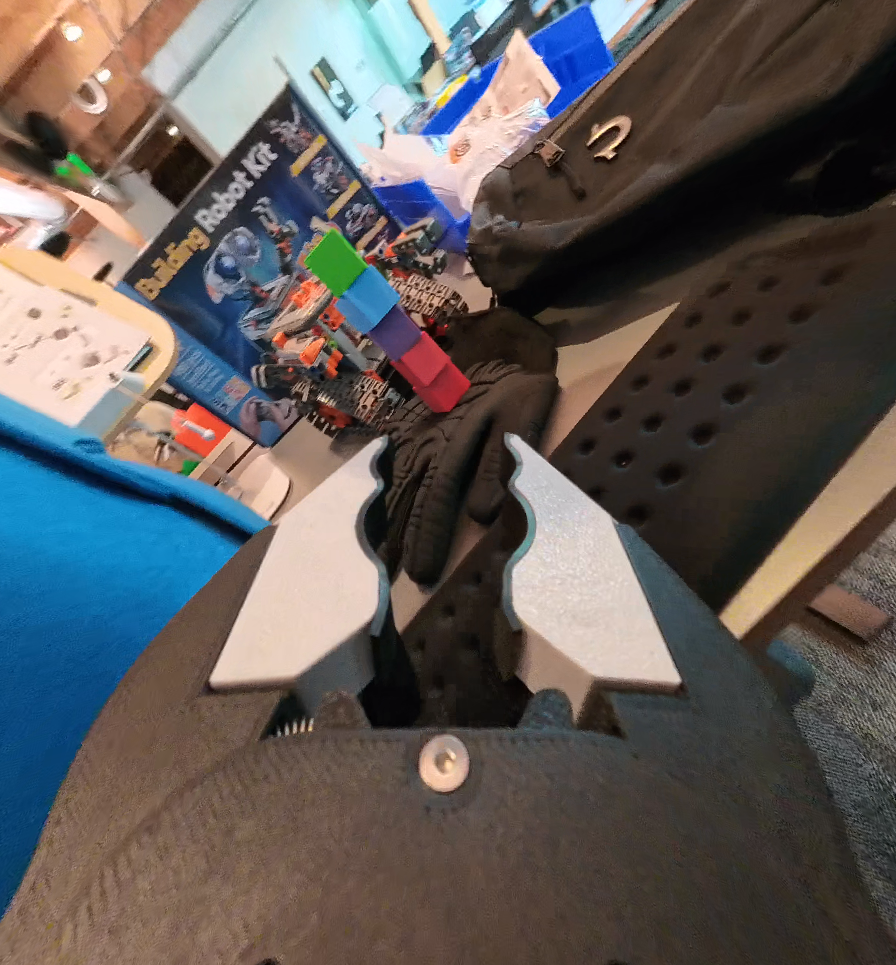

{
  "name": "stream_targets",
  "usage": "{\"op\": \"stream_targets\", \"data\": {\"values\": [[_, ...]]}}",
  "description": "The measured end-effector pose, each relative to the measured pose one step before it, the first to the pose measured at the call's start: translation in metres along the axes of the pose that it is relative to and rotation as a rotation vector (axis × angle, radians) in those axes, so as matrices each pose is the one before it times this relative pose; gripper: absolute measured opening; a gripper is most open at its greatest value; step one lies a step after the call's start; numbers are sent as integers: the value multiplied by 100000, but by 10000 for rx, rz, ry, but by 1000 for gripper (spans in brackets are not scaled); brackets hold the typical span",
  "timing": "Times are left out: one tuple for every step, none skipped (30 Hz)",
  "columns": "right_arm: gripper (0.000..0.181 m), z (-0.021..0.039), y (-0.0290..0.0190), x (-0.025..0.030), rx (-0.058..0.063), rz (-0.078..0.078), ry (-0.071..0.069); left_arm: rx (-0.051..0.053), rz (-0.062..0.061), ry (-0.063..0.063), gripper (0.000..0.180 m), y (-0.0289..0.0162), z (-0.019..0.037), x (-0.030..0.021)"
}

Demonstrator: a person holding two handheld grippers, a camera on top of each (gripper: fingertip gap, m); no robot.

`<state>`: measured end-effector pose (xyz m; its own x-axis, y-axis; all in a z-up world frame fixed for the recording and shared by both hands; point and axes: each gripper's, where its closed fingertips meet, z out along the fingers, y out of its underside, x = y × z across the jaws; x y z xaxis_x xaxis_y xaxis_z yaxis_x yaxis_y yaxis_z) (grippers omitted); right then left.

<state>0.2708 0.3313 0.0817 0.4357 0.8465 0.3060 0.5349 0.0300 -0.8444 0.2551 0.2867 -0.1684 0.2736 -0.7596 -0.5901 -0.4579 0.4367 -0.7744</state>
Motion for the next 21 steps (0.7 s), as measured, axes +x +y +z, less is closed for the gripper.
{"op": "stream_targets", "data": {"values": [[38, -379, -38, -703, 194, -82, -414, -221, -237, -253, 37, 35, -900, 363], [38, -251, -10, -714, 152, -137, -406, -293, -274, -197, 37, 261, -932, 602], [37, -129, -70, -627, 180, -163, -319, -342, -301, -184, 37, 476, -981, 778], [37, 0, -48, -660, 158, -104, -331, -342, -327, -99, 36, 607, -1014, 1027], [36, 111, 73, -719, 84, -79, -346, -373, -346, -55, 34, 816, -1030, 1219], [34, 210, 159, -782, 46, -128, -335, -468, -370, -161, 33, 1173, -1019, 1146], [31, 320, 176, -1079, 28, -154, -473, -528, -406, -161, 34, 1537, -974, 1207], [30, 388, 137, -1338, 31, -174, -586, -590, -422, -88, 34, 1891, -963, 1362], [30, 461, 13, -1282, 76, -228, -489, -605, -419, -77, 34, 2120, -948, 1412], [21, 481, -128, -1235, 123, -250, -435, -520, -447, -149, 34, 2224, -974, 1310], [14, 529, -257, -1196, 175, -213, -416, -457, -532, -78, 33, 2340, -927, 1343], [14, 605, -356, -1122, 207, -163, -386, -514, -625, -13, 33, 2576, -855, 1304], [7, 707, -352, -1137, 200, -139, -434, -477, -650, -65, 33, 2645, -838, 1082], [0, 839, -319, -1223, 157, -143, -530, -285, -638, -110, 32, 2527, -878, 859], [0, 1016, -212, -1060, 67, -127, -472, -253, -658, -44, 27, 2669, -806, 746], [0, 1142, -80, -843, -34, -103, -363, -476, -709, -83, 26, 3130, -604, 399], [0, 1237, -15, -692, -84, -58, -321, -531, -681, -196, 28, 3220, -553, -36], [1, 1303, -32, -625, -61, -39, -306, -285, -596, -260, 28, 2940, -604, -345], [1, 1363, -96, -526, 5, -73, -259, -315, -639, -251, 26, 3080, -524, -574], [2, 1399, -176, -465, 92, -61, -242, -418, -686, -273, 25, 3324, -386, -877], [2, 1469, -211, -513, 159, 46, -308, -410, -613, -287, 25, 3361, -283, -1175]]}}
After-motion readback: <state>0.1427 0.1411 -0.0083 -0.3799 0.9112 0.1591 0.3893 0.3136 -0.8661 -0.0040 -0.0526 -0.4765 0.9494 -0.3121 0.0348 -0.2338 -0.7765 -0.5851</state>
